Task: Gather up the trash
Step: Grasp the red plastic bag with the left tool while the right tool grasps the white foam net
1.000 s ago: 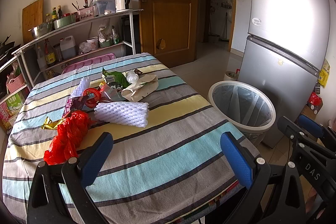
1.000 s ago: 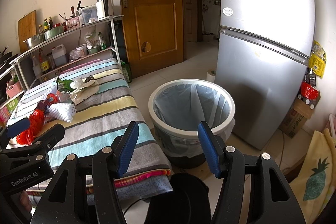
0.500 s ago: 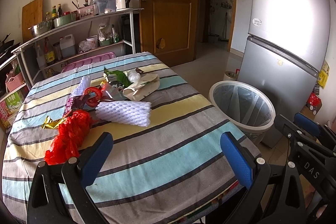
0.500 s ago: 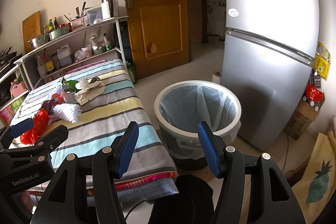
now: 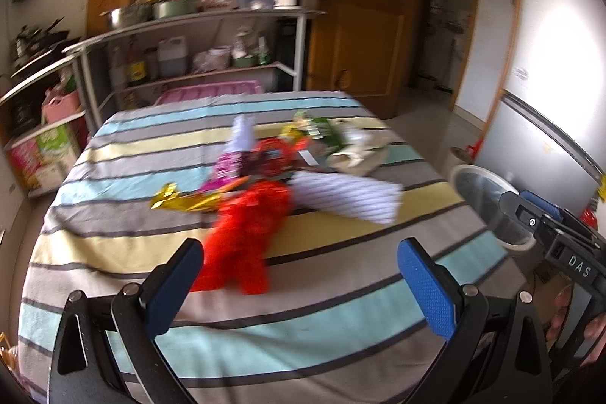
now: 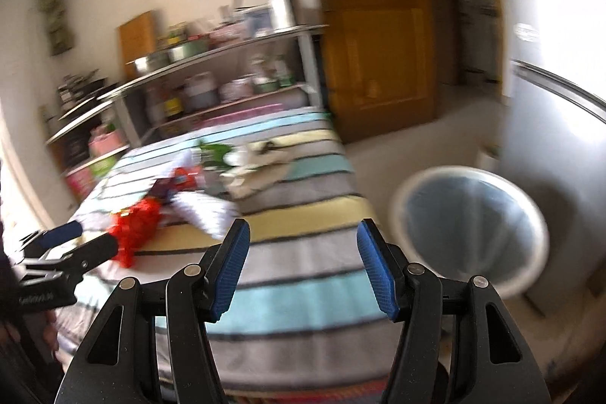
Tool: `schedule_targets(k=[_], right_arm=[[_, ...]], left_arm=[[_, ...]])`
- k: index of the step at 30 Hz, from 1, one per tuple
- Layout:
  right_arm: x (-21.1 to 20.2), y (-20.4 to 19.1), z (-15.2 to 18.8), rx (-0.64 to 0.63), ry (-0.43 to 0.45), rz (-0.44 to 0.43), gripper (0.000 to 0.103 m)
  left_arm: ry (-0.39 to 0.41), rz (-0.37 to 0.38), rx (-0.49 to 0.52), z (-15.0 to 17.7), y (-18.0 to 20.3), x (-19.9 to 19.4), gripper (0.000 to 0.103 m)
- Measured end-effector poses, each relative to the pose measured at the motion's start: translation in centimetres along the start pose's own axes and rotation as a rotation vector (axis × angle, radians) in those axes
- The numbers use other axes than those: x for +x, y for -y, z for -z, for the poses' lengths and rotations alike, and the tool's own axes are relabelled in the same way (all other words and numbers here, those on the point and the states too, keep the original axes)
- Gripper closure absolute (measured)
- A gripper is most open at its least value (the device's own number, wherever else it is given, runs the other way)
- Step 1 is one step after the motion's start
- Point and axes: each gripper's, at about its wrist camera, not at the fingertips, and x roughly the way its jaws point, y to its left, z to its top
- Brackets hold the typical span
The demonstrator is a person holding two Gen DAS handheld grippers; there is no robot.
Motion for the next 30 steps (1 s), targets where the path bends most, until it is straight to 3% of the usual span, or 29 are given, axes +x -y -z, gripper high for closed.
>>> schedule_targets(k=[9,20,26,29,30], right_arm=[[6.6,-4.3,-1.6,-0.116,-0.093,-0.154,0.043],[12.2,-7.1,-2.4,-0.246,-0.229,-0.254,0.043],[14.1,-7.3,-2.3,-0.266,-0.296,-0.266,0.043],[14.2,-7.2,-2.1,-0.264,-0.309,-0.289,0.045],[14.2,-7.2,-2.0,-0.264,-0.314,-0.291,0.051]], left_arm=[[-0.046,-0.022,-0.060,0.2,-5.3,1.1,0.000],[-0.123,0.063,-0.057,-0.7,-6.7,5.5,0.001],[-0.151,0.118,-0.014,-1.1,-5.9,6.6,0.010],[-0.177,0.133,0.000,-1.0,-5.4,7.4,0.021],[-0.186,0.137,0.004,-0.9,-5.3,7.5,0.026]])
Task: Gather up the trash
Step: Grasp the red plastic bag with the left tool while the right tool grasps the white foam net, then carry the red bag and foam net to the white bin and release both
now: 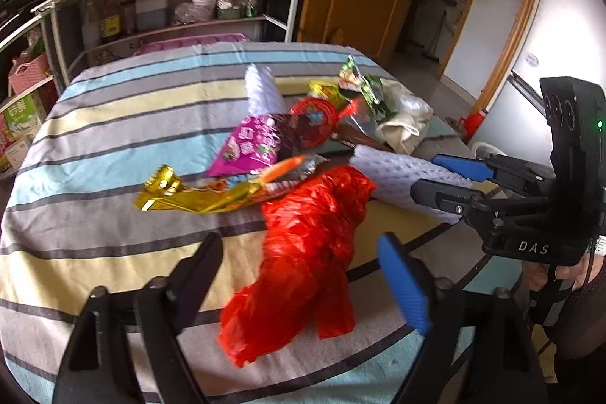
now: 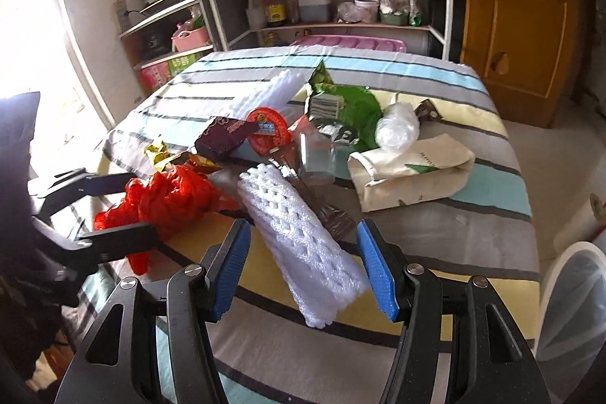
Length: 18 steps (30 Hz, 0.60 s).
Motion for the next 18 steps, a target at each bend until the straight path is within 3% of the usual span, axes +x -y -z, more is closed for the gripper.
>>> schedule_targets(k=[1,9,18], right_arm=[[0.0,0.0,0.0,-0.002,-0.002,-0.002,0.058],[-0.4,0.1,0.5,0.008,0.002,-0.008,0.081],[-2.7,-0.1,1.7,0.049,0.048,-0.036,0.084]], left_arm=[[-0.007,0.003,0.007,0.0,0.2,0.2,0.027],[-0.017,0.011,0.008,0.4,0.8,0.4,0.053],[0.016,0.033,-0.010,1.0,1.8,-1.5,0.053]])
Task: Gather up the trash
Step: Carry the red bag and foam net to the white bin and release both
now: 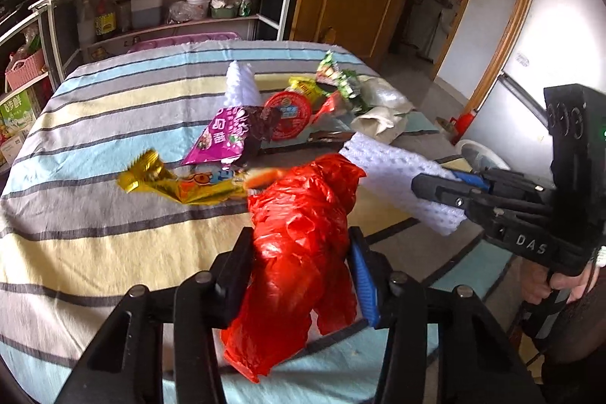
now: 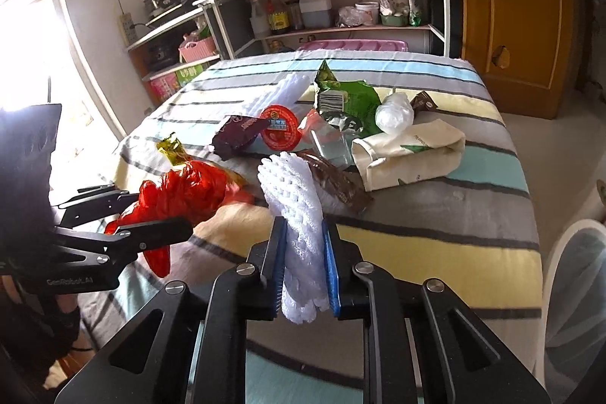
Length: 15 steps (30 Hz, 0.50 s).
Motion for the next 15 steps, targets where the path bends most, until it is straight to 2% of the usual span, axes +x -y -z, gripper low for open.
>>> schedule_targets(k=[6,15], right_arm=[[-2.9,0.2,0.5,0.031,0.064,0.023,0.084],[-9.2,2.5,2.0,0.127,0.191,0.163,0.084]], left_arm=[[0.030,0.013,0.028,-0.3,2.0,-1.4,0.053],[0.060,0.063,0.098,-2.2,6.4,-1.2,0.053]])
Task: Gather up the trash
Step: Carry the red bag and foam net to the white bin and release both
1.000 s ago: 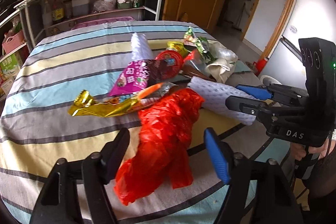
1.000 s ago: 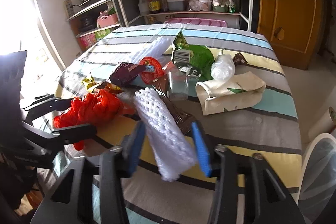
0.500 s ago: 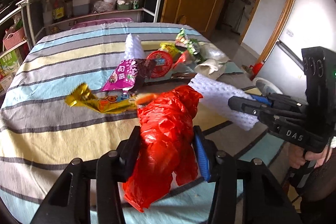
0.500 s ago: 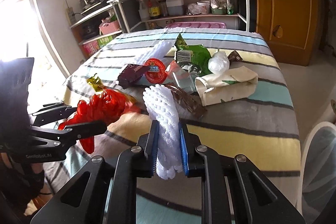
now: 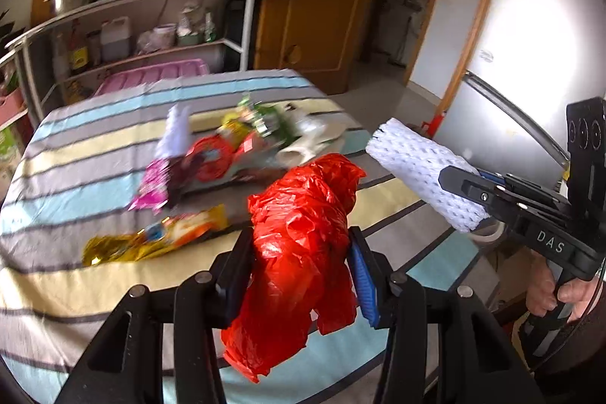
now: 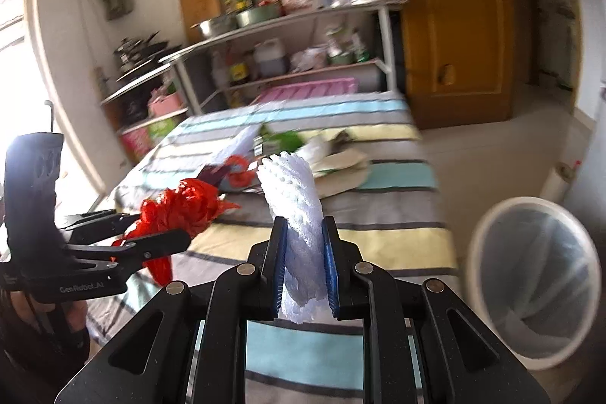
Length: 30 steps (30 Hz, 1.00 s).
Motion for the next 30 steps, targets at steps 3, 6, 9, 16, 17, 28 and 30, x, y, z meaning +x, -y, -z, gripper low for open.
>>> schedule_targets(k=[3,6,9,16,17,28,30], right_arm=[[-1.6,1.7,0.1,0.035,0.023,0.053,0.084],[-3.2,3.7,0.4,0.083,0.045,0.098,0.084],[-4.5,5.3,0.7,0.117,0.059,0.145,0.084],[-7.3,9.8,1.5,0.198,0.081,0.263,0.084],[-7.6,10.7,1.6,0.211,0.080,0.278,0.084],[-7.2,17.9,4.3,0.327,-0.008,0.450,0.084],[-6.4,19.0,4.4,0.336,-0.032,0.464,0.084]], left_arm=[[0.012,0.029,0.028,-1.0,1.5,0.4,0.053],[0.009,0.058,0.054,-2.0,3.2,1.4,0.053],[0.002,0.091,0.079,-2.8,5.1,2.5,0.053],[-0.035,0.170,0.144,-4.5,10.3,5.6,0.053],[-0.036,0.181,0.156,-4.5,10.9,5.9,0.053],[-0.157,0.278,0.230,-6.0,18.3,12.3,0.053],[-0.167,0.280,0.266,-5.9,19.7,13.5,0.053]])
